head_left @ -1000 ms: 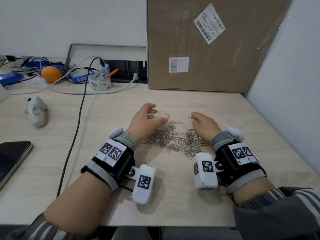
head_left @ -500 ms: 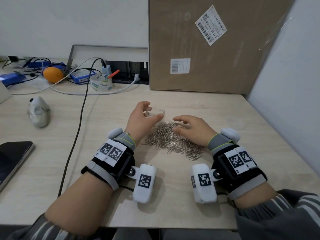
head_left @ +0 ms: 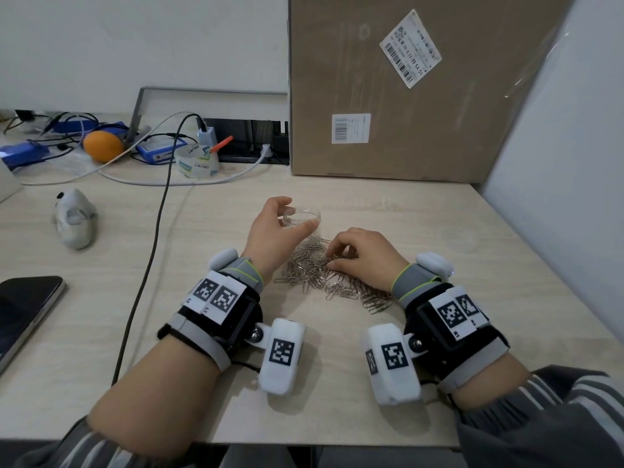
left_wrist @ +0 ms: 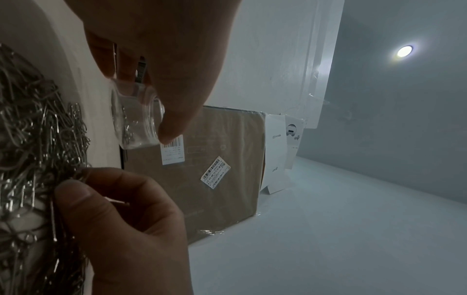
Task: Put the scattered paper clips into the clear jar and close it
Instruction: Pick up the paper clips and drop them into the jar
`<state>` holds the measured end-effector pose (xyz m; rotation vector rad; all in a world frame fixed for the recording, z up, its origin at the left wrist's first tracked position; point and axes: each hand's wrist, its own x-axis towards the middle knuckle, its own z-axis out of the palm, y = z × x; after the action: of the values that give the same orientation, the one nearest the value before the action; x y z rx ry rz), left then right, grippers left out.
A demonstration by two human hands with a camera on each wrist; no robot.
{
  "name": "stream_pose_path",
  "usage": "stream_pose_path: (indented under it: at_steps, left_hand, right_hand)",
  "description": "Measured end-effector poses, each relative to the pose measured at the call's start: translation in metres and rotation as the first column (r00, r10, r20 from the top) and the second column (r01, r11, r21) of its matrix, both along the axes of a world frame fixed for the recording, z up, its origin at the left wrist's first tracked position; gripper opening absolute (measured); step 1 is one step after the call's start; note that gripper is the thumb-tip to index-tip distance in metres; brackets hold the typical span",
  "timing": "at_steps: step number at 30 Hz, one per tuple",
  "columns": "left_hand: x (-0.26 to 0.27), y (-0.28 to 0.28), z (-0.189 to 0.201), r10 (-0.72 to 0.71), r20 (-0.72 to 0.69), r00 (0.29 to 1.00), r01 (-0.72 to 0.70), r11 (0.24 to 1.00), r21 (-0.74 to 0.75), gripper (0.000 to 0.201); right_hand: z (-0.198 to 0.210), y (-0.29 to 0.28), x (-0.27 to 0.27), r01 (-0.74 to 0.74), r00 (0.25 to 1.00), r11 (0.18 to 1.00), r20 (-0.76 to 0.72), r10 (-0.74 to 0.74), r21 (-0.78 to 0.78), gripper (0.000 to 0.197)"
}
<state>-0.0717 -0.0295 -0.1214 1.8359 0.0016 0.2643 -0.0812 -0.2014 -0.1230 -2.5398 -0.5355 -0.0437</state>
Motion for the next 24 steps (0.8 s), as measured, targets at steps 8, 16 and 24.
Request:
stream_pose_path:
  at_steps: [8, 16, 24]
  left_hand:
    - [0.000, 0.000, 0.000, -0.007, 0.001, 1.000, 0.007, 1.000, 0.007, 0.059]
    - [0.000, 0.001, -0.001, -0.023, 0.000, 1.000, 0.023, 1.000, 0.004, 0.059]
    - [-0.003, 0.000, -0.001, -0.125, -0.053, 0.991, 0.128, 0.991, 0.047, 0.059]
  right_hand:
    - [0.001, -0.003, 0.000, 0.098, 0.994, 0.995, 0.046, -0.100, 0.035, 0.011]
    - [0.006, -0.005, 0.000, 0.198, 0.976, 0.974, 0.070, -0.206, 0.109, 0.016]
    - [0.011, -0.013, 0.003, 0.311, 0.905, 0.828, 0.120, -0.407, 0.466, 0.009]
